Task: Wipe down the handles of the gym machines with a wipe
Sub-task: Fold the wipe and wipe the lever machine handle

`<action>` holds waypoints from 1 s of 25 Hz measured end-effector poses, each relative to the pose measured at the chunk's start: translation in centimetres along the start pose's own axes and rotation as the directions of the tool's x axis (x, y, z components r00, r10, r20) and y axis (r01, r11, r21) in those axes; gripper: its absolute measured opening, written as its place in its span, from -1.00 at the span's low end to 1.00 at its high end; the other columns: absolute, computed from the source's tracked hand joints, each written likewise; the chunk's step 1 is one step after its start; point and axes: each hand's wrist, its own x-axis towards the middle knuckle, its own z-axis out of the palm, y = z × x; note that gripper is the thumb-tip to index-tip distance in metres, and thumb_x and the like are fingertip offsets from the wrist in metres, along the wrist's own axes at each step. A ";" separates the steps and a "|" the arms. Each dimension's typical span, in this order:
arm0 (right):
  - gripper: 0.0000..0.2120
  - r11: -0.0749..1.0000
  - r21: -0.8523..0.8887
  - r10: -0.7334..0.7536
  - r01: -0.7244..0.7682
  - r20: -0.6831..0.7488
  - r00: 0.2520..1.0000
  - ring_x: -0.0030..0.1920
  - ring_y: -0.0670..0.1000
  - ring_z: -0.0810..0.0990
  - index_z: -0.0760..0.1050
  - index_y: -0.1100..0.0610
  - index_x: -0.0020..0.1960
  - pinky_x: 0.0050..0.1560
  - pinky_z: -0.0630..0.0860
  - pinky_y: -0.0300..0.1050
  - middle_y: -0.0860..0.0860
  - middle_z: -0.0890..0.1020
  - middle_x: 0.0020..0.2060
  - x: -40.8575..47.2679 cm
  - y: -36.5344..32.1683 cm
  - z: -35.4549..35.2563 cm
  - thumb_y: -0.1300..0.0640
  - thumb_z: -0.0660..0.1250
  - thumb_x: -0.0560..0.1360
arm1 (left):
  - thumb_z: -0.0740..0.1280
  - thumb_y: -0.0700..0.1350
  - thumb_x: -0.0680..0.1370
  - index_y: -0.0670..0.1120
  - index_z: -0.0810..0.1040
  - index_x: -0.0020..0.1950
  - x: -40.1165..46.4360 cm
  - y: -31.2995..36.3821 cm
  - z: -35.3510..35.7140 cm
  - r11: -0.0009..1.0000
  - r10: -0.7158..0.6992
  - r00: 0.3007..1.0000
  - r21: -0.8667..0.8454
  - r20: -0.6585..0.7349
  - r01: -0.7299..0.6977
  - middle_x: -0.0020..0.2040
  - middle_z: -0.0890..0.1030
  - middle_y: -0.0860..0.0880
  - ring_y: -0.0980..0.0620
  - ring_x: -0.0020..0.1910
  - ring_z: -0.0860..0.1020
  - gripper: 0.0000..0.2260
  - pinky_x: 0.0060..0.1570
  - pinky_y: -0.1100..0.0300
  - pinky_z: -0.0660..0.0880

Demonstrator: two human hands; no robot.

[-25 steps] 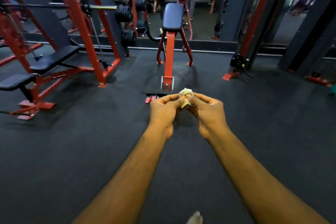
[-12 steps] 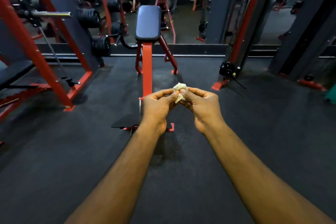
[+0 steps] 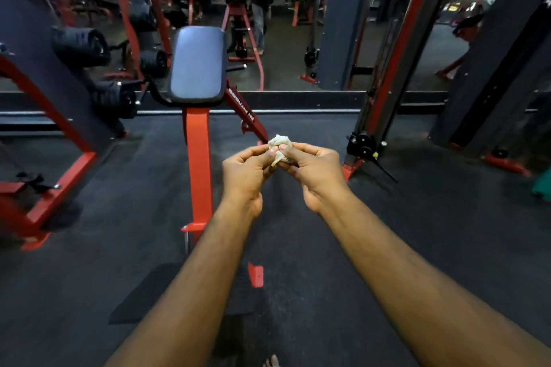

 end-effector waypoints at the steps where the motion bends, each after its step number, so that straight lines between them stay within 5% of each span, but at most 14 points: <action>1: -0.81 1.000 0.000 0.002 -0.002 0.002 1.000 -0.04 0.12 0.71 0.63 0.36 0.05 -0.04 0.64 -0.11 0.21 0.72 -0.09 3.7 -0.8 0.0 0.33 0.46 0.45 | 0.40 -0.40 0.48 -0.24 0.64 -0.09 3.8 0.0 1.6 1.000 -0.010 1.000 0.010 0.008 0.010 -0.22 0.68 -0.11 0.04 -0.24 0.63 -0.90 -0.20 0.28 0.59; 12: -0.95 1.000 0.017 0.013 -0.013 0.019 1.000 -0.14 0.09 0.66 0.66 0.28 -0.12 0.00 0.61 -0.06 0.27 0.70 -0.12 42.5 -4.8 -5.5 0.38 0.43 0.44 | 0.41 -0.32 0.50 -0.20 0.65 -0.11 37.7 -6.6 18.2 0.991 -0.019 1.000 0.130 0.013 0.018 -0.32 0.62 -0.10 0.08 -0.40 0.49 -0.95 -0.40 0.30 0.46; 20: -0.87 0.990 -0.079 0.129 -0.119 0.140 0.982 -0.14 0.14 0.67 0.63 0.38 -0.02 0.02 0.63 0.05 0.29 0.70 -0.12 68.9 -7.0 -6.2 0.39 0.43 0.44 | 0.42 -0.32 0.49 -0.18 0.67 -0.14 60.3 -9.8 27.4 0.991 0.001 0.979 0.129 -0.202 0.025 -0.31 0.65 -0.08 0.11 -0.39 0.52 -0.93 -0.37 0.28 0.44; 25: -0.81 0.983 -0.138 0.152 -0.120 0.246 0.957 -0.18 0.09 0.69 0.62 0.29 0.01 -0.23 0.61 -0.12 0.22 0.71 -0.13 83.3 -4.8 -3.0 0.38 0.48 0.40 | 0.36 -0.36 0.51 -0.19 0.64 -0.15 74.6 -10.7 28.4 0.996 0.011 0.957 0.089 -0.291 0.016 -0.39 0.63 -0.03 0.15 -0.47 0.55 -0.88 -0.50 0.34 0.44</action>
